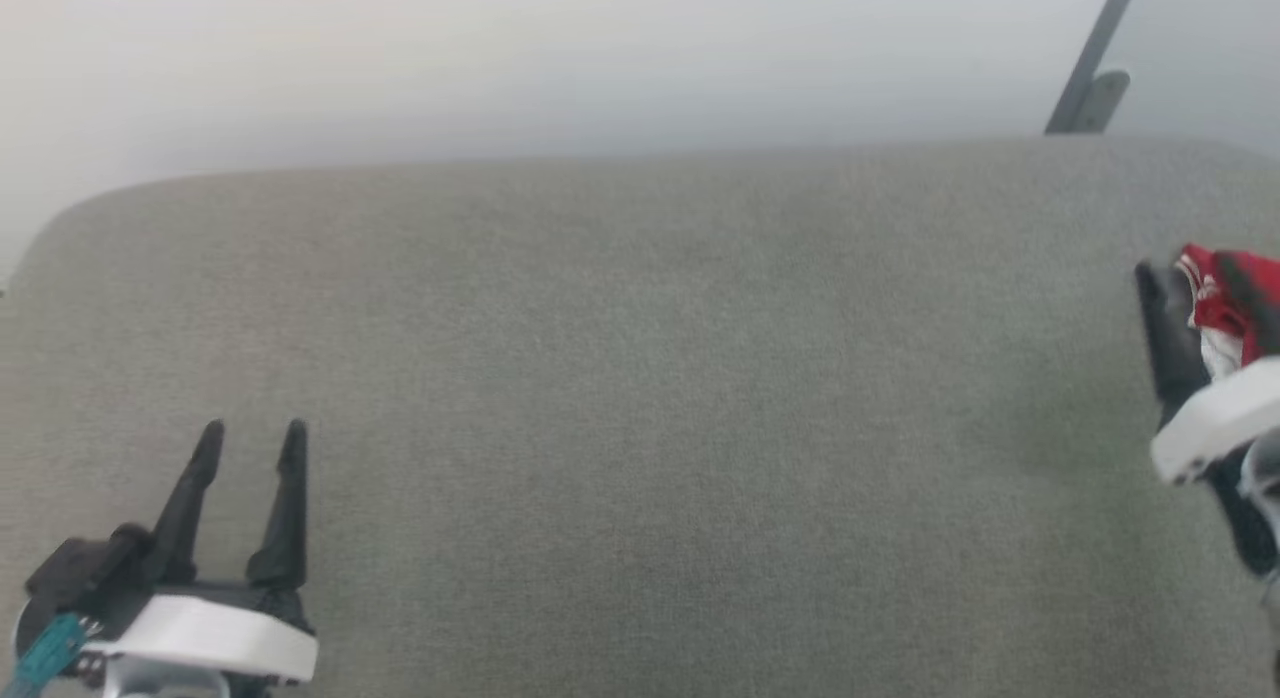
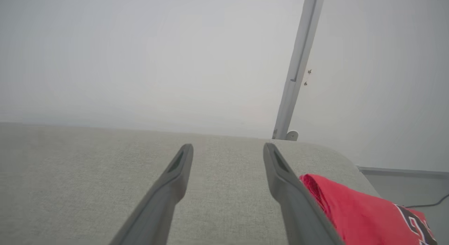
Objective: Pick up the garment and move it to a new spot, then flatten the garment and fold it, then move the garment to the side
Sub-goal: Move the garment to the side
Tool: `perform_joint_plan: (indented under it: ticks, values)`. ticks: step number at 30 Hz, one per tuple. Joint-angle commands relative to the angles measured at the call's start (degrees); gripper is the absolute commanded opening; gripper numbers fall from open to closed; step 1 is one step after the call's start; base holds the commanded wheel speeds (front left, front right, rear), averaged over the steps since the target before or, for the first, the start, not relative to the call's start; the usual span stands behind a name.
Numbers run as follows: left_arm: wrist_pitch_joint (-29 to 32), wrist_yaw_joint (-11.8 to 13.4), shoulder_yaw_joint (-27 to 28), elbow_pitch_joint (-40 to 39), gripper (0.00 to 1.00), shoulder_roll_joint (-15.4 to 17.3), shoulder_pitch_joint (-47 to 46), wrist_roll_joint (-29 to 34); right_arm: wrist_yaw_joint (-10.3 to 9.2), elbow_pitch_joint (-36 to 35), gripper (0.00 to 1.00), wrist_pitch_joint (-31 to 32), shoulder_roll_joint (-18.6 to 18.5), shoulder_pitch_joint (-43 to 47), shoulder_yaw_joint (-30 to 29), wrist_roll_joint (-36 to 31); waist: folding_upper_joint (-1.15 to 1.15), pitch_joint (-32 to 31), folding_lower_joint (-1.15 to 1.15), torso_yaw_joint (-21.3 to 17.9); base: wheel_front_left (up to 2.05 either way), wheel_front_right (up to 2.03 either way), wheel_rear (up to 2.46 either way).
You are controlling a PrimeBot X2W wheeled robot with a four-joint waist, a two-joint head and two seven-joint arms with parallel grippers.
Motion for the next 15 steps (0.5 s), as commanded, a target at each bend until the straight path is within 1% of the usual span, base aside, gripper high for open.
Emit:
perform_joint_plan:
  ticks: [1,3,4,9,15]
  values:
    - [0.0,-0.1,1.2,-0.6,1.00,0.2,1.9,0.2,-0.07,-2.0,1.00,-0.2,1.7,3.6,-1.9,-2.4,0.00,-2.1,0.00,1.1,0.00,0.00,0.00]
    - [0.0,-0.1,1.9,-1.2,1.00,0.2,3.2,0.1,-0.08,-3.7,1.00,-0.2,2.9,6.2,-4.0,-4.1,0.00,-3.0,0.00,1.3,0.00,0.00,0.00]
    - [0.0,-0.1,1.9,-1.2,1.00,0.2,3.2,0.1,-0.08,-3.7,1.00,-0.2,2.9,6.2,-4.0,-4.1,0.00,-3.0,0.00,1.3,0.00,0.00,0.00]
    - [0.0,-0.1,3.4,-2.3,1.00,-0.2,5.9,0.5,-0.07,-8.2,1.00,-0.2,6.4,12.4,-7.6,-7.7,0.00,-4.4,0.00,1.5,0.00,0.00,0.00]
    - [0.0,-0.1,5.6,-3.4,1.00,-0.8,8.2,0.6,-0.08,-13.4,1.00,-0.2,9.5,18.1,-11.3,-10.8,0.00,-5.1,0.00,1.5,0.00,0.00,0.00]
